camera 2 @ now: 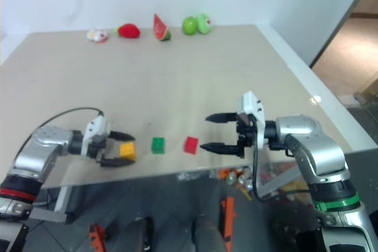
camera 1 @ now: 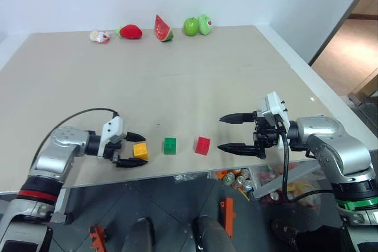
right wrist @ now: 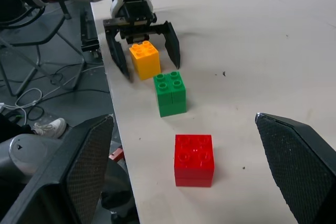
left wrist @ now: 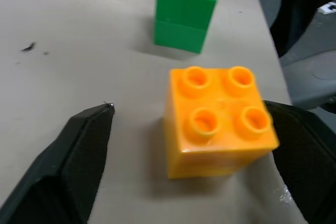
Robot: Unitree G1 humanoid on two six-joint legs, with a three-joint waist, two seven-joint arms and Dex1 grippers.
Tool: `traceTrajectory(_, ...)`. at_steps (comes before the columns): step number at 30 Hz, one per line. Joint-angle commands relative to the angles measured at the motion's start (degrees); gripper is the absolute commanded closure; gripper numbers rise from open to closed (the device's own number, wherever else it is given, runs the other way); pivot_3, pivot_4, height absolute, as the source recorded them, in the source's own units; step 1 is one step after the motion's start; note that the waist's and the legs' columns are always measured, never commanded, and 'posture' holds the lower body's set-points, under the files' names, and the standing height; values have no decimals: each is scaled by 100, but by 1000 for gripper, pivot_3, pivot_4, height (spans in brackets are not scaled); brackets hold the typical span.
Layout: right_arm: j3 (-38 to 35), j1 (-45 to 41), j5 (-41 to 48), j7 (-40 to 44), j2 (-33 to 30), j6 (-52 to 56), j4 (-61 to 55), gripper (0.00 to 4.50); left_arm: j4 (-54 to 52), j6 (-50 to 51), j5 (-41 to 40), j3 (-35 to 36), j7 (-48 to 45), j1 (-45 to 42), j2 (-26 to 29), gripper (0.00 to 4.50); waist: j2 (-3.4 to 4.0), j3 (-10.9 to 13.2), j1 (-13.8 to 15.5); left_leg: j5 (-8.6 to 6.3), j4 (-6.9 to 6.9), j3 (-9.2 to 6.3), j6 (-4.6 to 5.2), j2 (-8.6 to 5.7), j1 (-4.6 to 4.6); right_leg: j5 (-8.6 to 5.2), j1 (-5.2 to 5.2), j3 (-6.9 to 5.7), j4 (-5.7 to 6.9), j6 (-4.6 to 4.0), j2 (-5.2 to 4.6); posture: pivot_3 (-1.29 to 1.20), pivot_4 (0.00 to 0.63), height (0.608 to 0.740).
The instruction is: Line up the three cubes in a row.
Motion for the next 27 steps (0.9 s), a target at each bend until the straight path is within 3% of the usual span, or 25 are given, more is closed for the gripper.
traceTrajectory(1, -237, -104, 77, 72, -103, -102, -30, 0, -237, 77, -181, 517, 71, 205, 391, 137, 0, 0, -14, 0, 0, 0, 0, 0, 1, 0, 0, 0, 0, 0, 0, 0, 150, 740)
traceTrajectory(4, -237, -191, 33, 126, -110, -172, 100, 0, -500, 389, -427, 947, 70, 625, 763, 137, 1, 0, -5, -3, -10, 0, 2, 0, 3, 0, -3, -3, 1, 0, 0, 0, 150, 740)
traceTrajectory(8, -189, -433, -80, 247, -87, -356, 444, 0, -1721, 1913, -1358, 1788, -138, 1794, 1524, 137, -3, 4, -18, -29, -13, 7, -3, 9, -1, -14, -9, -3, -1, -5, 0, 0, 150, 740)
traceTrajectory(12, -83, -678, -215, 347, 0, -541, 756, 0, -2351, 2810, -1961, 2432, 126, 2291, 1719, 137, 3, 7, 24, -39, -13, 8, 3, 9, -3, -28, -11, -15, -1, -6, -9, 0, 150, 740)
traceTrajectory(21, -188, -835, -349, 282, 116, -756, 1159, 0, -2408, 3611, -2566, 4040, 2100, 2235, 922, 137, 2, 7, 21, -39, -10, 10, 3, 8, -1, -29, -7, -24, -1, -5, -14, 0, 150, 740)
traceTrajectory(27, -474, -504, -358, 4, 61, -706, 1262, 0, -3166, 3604, -2827, 4216, 2865, 2786, 68, 137, -1, 5, 22, -44, -10, 12, -1, 8, -3, -34, -2, -23, -2, -2, -15, 0, 150, 740)
